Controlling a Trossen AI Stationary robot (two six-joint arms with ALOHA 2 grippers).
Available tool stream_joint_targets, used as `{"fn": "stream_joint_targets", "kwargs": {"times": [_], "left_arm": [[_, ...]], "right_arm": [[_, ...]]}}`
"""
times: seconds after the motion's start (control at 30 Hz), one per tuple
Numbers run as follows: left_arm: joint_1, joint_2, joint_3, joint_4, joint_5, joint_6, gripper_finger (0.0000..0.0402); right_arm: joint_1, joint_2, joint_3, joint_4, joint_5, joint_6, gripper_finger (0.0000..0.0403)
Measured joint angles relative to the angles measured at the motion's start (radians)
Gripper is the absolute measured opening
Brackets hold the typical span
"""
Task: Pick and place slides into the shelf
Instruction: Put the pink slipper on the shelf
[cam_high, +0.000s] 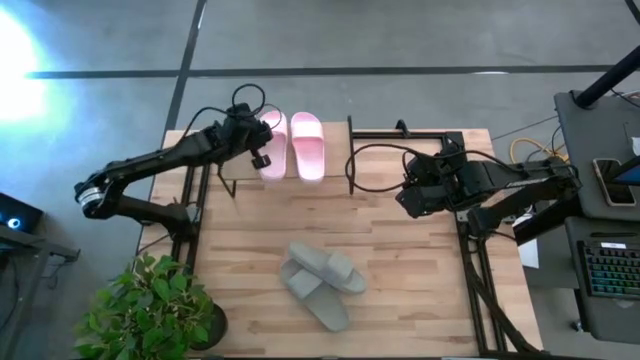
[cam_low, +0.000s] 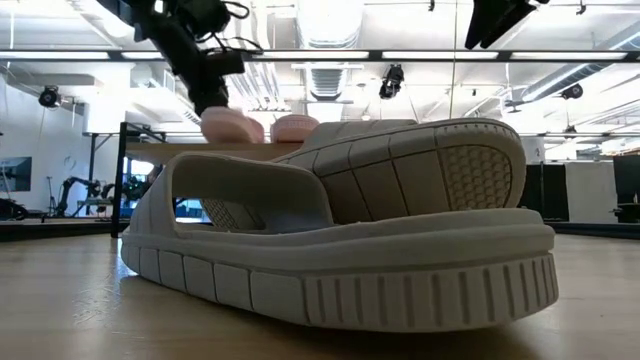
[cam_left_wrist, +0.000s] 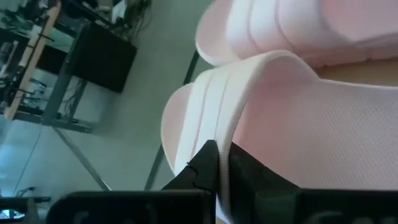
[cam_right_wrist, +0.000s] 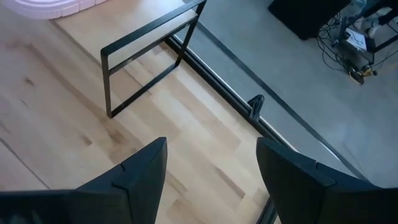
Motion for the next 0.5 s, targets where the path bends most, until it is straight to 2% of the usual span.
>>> {"fn": "stream_joint_targets", "kwargs": {"times": [0.23,0.5], "left_arm": [[0.004,0.005,-0.015,-0.007,-0.011,-0.004,0.0012],[-0.004,-0.031,-0.017,-0.084,-0.020,-0.137,0.0099]], "right_arm": [[-0.001,0.000,-0.001,0.000,0.000,0.000,0.0240],[-0.001,0.000,-0.001,0.000,-0.005,0.000,0.0240]]}}
